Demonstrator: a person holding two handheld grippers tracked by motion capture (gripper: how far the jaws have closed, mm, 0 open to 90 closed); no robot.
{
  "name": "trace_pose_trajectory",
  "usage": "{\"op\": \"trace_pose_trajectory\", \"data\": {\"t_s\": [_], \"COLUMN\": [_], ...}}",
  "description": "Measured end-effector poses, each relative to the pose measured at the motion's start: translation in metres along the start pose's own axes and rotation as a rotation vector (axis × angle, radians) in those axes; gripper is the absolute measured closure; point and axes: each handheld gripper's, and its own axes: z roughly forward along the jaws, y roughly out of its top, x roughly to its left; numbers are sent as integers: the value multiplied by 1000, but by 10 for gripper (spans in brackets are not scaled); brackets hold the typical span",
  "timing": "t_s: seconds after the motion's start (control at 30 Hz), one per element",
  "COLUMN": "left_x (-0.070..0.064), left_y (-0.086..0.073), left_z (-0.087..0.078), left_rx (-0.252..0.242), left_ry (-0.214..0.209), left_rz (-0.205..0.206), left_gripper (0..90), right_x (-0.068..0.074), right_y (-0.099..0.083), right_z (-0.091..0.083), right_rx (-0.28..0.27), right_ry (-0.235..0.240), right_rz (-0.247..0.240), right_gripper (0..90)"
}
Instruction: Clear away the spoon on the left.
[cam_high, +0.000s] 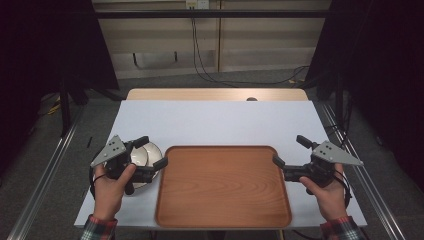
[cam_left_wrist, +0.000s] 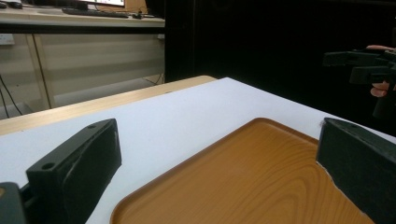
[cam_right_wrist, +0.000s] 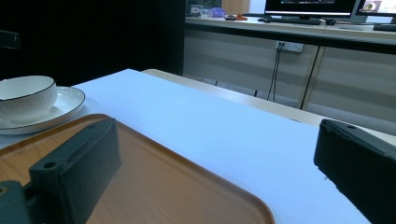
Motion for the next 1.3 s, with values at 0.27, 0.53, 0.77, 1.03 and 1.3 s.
{"op": "trace_pose_trajectory", "data": {"t_s": [0.27,0.53,0.77,1.03,1.3], "left_x": [2,7,9,10,11], "left_y": [0,-1,-4,-13,-26], "left_z": [-2,-8,-15,-25,-40], "left_rx": [6,6,14,66,100], "left_ry": [3,22,63,109,170], "left_rz": [17,4,-14,-18,-34], "left_gripper": [0,0,0,0,0], "right_x": [-1,-1,1,0,-2], "right_y": [-2,-3,-4,-4,-4], "right_z": [1,3,7,11,11], "right_rx": [-1,3,9,10,1], "right_ry": [2,6,23,35,39], "right_rz": [2,3,-1,-4,3], "right_gripper": [0,0,0,1,3]}}
